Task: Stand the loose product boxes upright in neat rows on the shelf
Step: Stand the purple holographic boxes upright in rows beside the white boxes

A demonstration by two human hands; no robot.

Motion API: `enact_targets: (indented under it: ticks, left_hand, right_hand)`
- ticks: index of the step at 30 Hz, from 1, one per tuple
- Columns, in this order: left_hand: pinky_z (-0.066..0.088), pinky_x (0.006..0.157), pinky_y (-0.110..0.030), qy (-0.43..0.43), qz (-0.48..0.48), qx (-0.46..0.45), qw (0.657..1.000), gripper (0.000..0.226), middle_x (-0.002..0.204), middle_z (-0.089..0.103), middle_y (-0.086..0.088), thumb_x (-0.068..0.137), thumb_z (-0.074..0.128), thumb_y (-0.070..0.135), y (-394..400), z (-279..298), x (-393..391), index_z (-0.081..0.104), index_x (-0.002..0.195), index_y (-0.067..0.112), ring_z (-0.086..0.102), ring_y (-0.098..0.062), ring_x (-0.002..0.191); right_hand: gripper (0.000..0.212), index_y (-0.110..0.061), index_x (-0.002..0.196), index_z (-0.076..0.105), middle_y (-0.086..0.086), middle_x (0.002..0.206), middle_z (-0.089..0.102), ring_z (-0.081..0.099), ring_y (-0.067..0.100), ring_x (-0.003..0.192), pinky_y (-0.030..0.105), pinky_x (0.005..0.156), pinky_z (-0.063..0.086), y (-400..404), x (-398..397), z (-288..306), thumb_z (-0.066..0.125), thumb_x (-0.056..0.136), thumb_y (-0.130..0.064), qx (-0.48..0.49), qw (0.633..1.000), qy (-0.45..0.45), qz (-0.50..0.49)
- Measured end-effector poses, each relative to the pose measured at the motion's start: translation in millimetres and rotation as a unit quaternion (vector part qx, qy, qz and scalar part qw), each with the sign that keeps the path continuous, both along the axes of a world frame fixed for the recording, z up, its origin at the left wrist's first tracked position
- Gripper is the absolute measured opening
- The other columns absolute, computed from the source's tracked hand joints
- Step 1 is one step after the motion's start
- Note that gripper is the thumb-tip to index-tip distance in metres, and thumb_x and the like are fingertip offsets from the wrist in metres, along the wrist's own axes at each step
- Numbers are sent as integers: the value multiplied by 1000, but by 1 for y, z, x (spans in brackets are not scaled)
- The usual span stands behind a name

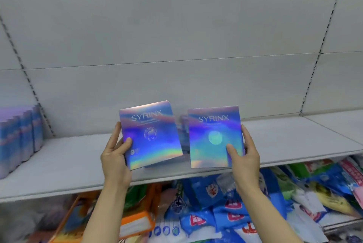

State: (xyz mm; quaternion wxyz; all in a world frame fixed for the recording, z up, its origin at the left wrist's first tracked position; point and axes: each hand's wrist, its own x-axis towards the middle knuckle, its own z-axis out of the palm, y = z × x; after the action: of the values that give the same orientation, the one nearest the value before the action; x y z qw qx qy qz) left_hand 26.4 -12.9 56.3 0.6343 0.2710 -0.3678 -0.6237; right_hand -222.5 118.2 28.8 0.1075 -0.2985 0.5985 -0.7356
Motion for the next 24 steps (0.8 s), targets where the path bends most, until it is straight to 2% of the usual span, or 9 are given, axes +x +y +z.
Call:
enact_targets:
  ticks: [3, 5, 6, 10, 15, 18, 20, 22, 24]
  left_hand:
    - [59, 82, -43, 1, 9, 9, 1000, 53, 117, 72, -6, 92, 54, -4, 3, -5, 56, 61, 134, 27, 70, -24, 104]
    - [58, 84, -47, 3, 14, 21, 1000, 53, 118, 72, -6, 92, 54, -3, 5, -8, 94, 61, 134, 28, 69, -26, 106]
    - [58, 83, -48, 3, 18, 25, 1000, 53, 118, 72, -6, 92, 55, -3, 6, -10, 112, 61, 134, 29, 69, -26, 107]
    - [57, 85, -53, 9, 33, 25, 999, 56, 122, 70, -6, 90, 55, -4, 7, -16, 176, 60, 135, 29, 69, -28, 108]
    - [62, 67, -36, 9, 72, 18, 997, 56, 110, 75, -1, 89, 54, -8, 4, -17, 232, 61, 133, 25, 73, -18, 88]
    - [61, 76, -41, 8, 93, 22, 995, 57, 117, 72, -6, 86, 55, -8, -10, -17, 258, 62, 133, 25, 72, -23, 94]
    - [57, 85, -47, 10, 104, 25, 994, 58, 124, 69, -10, 86, 56, -7, -24, -19, 273, 62, 134, 25, 68, -28, 104]
    - [59, 84, -44, 13, 116, 24, 993, 57, 124, 68, -10, 86, 57, -6, -37, -21, 284, 62, 134, 25, 69, -27, 104]
    - [62, 76, -37, 14, 125, 21, 992, 57, 117, 72, -6, 87, 56, -7, -49, -25, 293, 62, 134, 24, 72, -21, 95]
  right_hand:
    - [67, -51, 133, 48, -26, 130, 56, 55, -4, 117, 32, 99, 48, -2, 52, 2, 62, 88, -4, -15, 1000, 0, 13]
    - [65, -47, 134, 48, -31, 119, 56, 55, -20, 99, 15, 85, 46, -3, 88, 4, 60, 88, -2, -20, 1000, -9, 20]
    - [64, -45, 135, 48, -28, 117, 57, 56, -23, 92, 12, 79, 46, -4, 104, 3, 60, 89, -2, -23, 999, -15, 23]
    - [64, -42, 137, 50, -13, 125, 61, 60, -17, 87, 27, 85, 49, -14, 163, -3, 62, 88, -3, -30, 999, -26, 32]
    - [65, -46, 136, 50, -21, 125, 58, 54, -19, 101, 22, 88, 47, -32, 219, -4, 62, 89, -4, -28, 998, -17, 56]
    - [63, -47, 136, 48, -23, 120, 57, 56, 0, 113, 34, 96, 49, -52, 242, -6, 63, 90, -7, -19, 998, -6, 64]
    - [62, -51, 135, 47, -20, 124, 56, 53, 4, 119, 37, 102, 46, -66, 254, -5, 64, 90, -11, -18, 997, 4, 69]
    - [61, -55, 133, 45, -20, 128, 52, 48, 2, 123, 35, 105, 42, -82, 266, -5, 63, 92, -13, -20, 996, 11, 84]
    - [61, -55, 134, 45, -18, 130, 51, 44, 3, 127, 34, 106, 40, -100, 275, -6, 63, 93, -14, -25, 995, 16, 98]
